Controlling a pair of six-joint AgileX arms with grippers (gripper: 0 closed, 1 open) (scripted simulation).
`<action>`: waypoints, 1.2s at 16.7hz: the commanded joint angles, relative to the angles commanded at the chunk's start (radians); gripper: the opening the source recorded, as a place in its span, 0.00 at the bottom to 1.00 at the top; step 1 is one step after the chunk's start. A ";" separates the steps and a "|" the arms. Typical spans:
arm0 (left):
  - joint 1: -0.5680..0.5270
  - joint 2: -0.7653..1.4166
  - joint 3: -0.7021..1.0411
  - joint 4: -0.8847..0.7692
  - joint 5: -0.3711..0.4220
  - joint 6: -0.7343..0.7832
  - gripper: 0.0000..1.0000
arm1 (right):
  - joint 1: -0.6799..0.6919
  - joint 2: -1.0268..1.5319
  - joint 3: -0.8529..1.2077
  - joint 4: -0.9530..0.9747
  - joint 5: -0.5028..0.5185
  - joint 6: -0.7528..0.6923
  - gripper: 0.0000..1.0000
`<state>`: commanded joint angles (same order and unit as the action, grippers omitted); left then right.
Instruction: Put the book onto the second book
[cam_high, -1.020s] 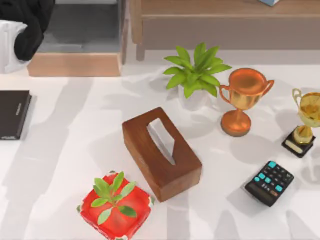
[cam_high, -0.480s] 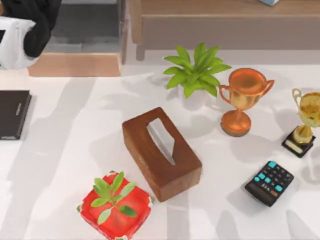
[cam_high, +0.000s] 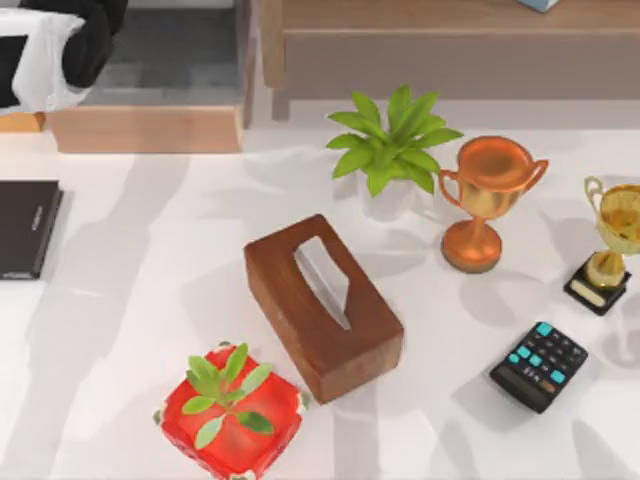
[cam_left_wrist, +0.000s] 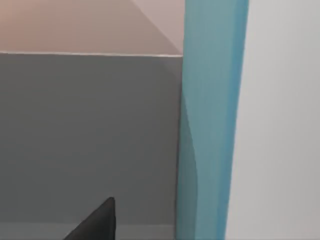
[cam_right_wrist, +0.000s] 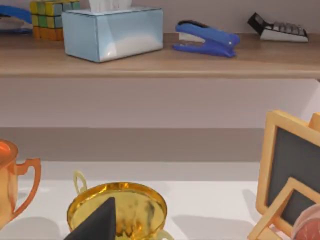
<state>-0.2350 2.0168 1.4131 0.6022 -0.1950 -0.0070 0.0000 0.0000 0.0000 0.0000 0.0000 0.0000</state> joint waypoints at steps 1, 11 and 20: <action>0.000 0.000 0.000 0.000 0.000 0.000 1.00 | 0.000 0.000 0.000 0.000 0.000 0.000 1.00; 0.000 0.000 0.000 0.000 0.000 0.000 0.32 | 0.000 0.000 0.000 0.000 0.000 0.000 1.00; 0.000 0.000 0.000 0.000 0.000 0.000 0.00 | 0.000 0.000 0.000 0.000 0.000 0.000 1.00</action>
<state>-0.2350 2.0168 1.4131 0.6022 -0.1950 -0.0070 0.0000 0.0000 0.0000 0.0000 0.0000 0.0000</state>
